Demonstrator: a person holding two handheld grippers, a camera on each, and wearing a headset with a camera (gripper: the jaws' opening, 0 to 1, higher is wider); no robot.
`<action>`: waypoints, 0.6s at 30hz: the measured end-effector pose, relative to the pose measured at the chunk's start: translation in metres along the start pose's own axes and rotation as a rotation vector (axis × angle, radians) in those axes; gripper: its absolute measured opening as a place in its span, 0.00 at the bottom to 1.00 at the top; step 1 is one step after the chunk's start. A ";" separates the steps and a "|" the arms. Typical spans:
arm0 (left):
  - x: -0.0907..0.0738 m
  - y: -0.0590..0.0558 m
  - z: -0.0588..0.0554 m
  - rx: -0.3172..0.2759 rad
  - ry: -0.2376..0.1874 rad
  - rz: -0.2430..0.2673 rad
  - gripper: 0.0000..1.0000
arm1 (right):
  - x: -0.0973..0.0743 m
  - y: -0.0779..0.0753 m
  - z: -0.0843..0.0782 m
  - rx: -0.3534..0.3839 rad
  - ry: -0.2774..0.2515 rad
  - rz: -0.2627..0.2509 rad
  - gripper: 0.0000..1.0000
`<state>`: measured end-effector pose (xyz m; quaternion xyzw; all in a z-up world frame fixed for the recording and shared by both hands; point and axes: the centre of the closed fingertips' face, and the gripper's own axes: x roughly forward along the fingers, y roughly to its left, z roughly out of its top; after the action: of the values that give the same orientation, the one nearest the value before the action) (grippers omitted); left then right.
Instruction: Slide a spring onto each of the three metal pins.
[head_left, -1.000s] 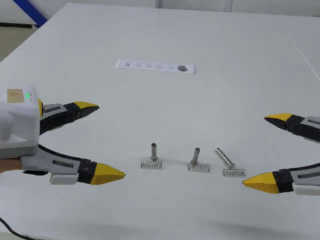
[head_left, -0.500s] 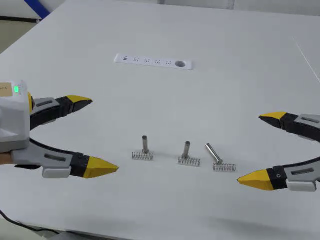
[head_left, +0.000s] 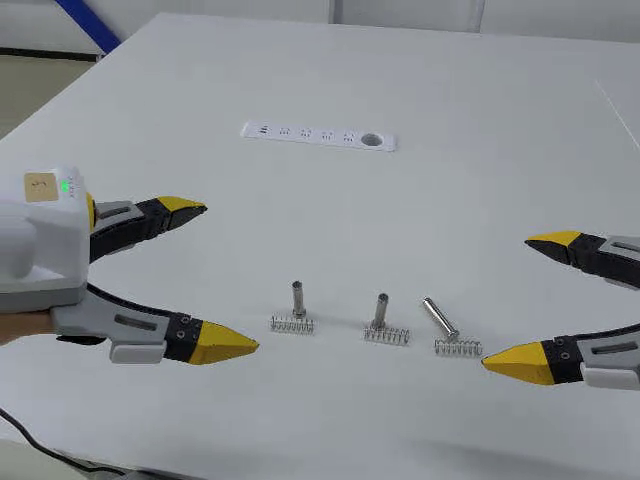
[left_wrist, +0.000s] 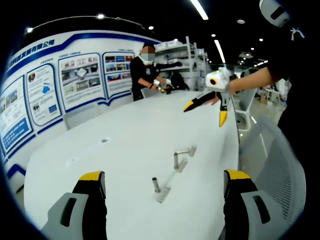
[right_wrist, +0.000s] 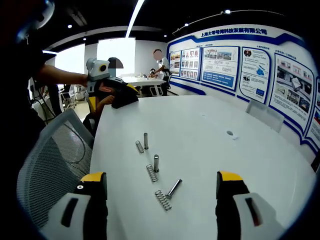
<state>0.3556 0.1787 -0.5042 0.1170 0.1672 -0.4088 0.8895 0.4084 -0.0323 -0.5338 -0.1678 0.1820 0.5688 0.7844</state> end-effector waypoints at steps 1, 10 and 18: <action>0.000 0.000 0.000 0.000 -0.001 -0.002 1.00 | 0.001 -0.001 0.000 0.003 0.002 -0.005 0.91; 0.006 0.002 -0.006 -0.021 -0.005 -0.018 1.00 | 0.002 -0.008 0.003 0.050 0.004 -0.048 0.88; 0.006 0.008 -0.008 -0.035 -0.004 -0.011 1.00 | 0.005 -0.014 0.001 0.058 0.012 -0.077 0.82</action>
<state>0.3637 0.1823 -0.5135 0.0999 0.1731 -0.4108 0.8896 0.4238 -0.0317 -0.5343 -0.1555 0.1966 0.5317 0.8090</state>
